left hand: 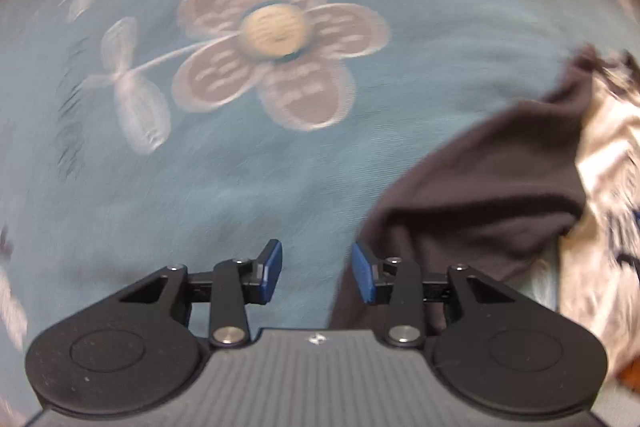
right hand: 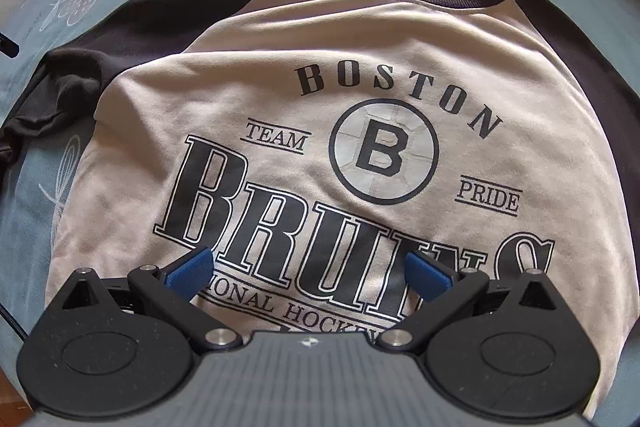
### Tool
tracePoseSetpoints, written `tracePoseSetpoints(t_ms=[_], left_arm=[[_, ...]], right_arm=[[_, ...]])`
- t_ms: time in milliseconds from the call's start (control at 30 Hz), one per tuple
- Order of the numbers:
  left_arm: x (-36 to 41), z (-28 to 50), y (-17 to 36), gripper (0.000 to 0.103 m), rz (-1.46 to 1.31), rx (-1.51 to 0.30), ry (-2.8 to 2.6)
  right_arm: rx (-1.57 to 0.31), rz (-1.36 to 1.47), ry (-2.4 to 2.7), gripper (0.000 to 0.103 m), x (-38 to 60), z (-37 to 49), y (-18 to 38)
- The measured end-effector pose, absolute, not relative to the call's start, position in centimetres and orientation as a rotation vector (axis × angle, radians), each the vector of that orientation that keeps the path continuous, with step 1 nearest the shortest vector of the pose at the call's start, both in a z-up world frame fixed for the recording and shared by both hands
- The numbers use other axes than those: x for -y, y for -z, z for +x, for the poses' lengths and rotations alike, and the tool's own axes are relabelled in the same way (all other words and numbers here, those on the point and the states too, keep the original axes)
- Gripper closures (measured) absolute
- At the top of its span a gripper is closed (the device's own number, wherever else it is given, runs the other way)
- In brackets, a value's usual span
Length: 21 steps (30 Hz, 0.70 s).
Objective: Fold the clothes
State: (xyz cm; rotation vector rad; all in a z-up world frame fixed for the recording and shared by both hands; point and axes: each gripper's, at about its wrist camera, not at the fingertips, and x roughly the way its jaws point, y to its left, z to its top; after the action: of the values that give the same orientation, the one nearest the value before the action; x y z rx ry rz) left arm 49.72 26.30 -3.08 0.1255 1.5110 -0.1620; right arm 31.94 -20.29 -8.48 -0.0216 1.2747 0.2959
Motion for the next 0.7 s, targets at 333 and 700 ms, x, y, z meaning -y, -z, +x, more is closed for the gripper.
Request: tracePoseSetpoints(t_ms=[333,700], left_arm=[[-10.4,54.8,2.8,0.067,0.081,-1.319,0.649],[-0.4,55.9,7.9,0.098,0.311,-1.323,0.905]], right_arm=[[-1.203,-0.119,-0.250,0.000,18.7,30.5,9.0],[-1.180,-0.113,-0.250,0.000,18.9,30.0,9.0]])
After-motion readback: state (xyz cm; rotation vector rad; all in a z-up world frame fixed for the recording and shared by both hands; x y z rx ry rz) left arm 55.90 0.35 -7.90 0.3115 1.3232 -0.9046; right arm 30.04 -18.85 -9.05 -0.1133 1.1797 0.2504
